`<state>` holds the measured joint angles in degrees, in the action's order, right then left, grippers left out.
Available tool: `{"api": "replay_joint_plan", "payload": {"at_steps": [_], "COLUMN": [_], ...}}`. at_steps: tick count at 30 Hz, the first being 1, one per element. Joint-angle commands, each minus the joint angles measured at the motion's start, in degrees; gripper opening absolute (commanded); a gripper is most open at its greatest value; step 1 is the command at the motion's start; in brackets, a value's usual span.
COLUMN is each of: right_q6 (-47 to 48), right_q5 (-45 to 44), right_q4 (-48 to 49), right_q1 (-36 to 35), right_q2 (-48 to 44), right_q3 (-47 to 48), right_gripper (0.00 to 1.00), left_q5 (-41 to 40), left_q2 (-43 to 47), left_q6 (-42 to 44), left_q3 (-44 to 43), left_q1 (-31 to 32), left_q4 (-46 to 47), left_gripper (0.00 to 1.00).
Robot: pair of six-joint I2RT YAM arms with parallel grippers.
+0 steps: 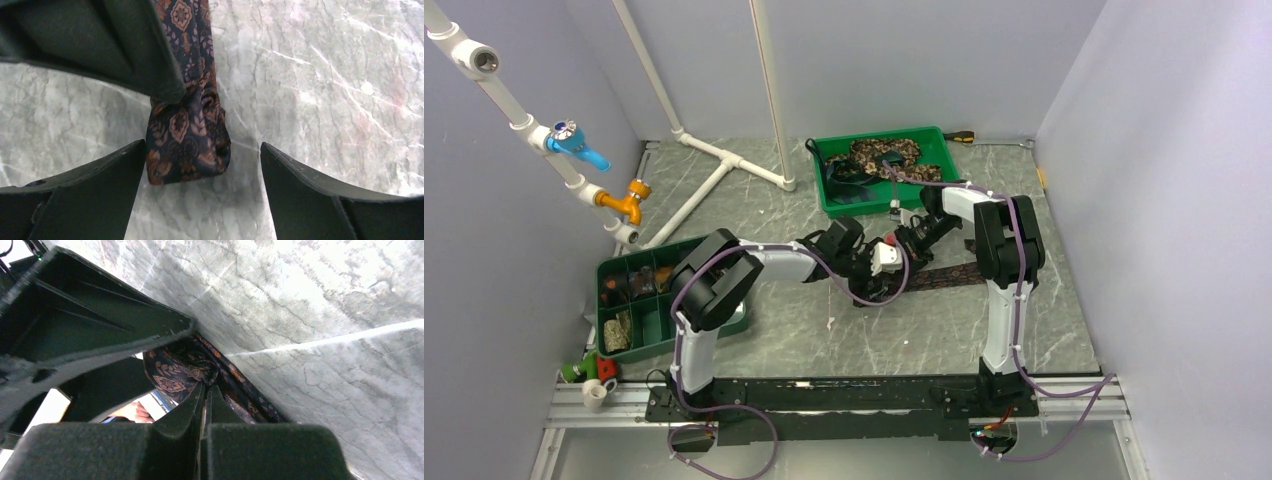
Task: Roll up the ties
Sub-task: Roll the tie at the center of the board.
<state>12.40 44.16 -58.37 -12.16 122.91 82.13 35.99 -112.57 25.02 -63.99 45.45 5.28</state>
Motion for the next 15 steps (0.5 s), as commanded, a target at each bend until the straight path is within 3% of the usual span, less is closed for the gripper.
{"api": "replay_joint_plan", "payload": {"at_steps": [1,5,11,12,15], "right_q6": [0.32,0.72,1.88,1.98,1.78], "right_q5": [-1.55,-1.01,2.54,3.3,6.08], "right_q4": [2.58,2.24,-0.04,-1.05,-2.61], "right_q1": [0.05,0.03,0.12,0.22,0.84], "right_q2": [-1.76,-2.39,-2.9,-2.83,-2.73], "right_q3": [-0.29,-0.24,0.91,1.21,1.27], "right_gripper": [0.0,0.0,0.0,0.03,0.29], "left_q5": [-4.01,-6.46,-7.14,-6.99,-6.86], "left_q2": [-3.28,-5.74,-6.11,-5.95,-5.27], "left_q6": [-4.18,-4.45,-1.54,-1.28,-1.33], "left_q3": [-2.71,-4.72,-3.42,-2.96,-1.51], "left_q1": [1.4,1.44,1.45,1.42,1.45], "left_q4": [3.49,2.65,0.45,0.1,0.25], "left_gripper": [0.87,0.76,0.39,0.35,0.26]}}
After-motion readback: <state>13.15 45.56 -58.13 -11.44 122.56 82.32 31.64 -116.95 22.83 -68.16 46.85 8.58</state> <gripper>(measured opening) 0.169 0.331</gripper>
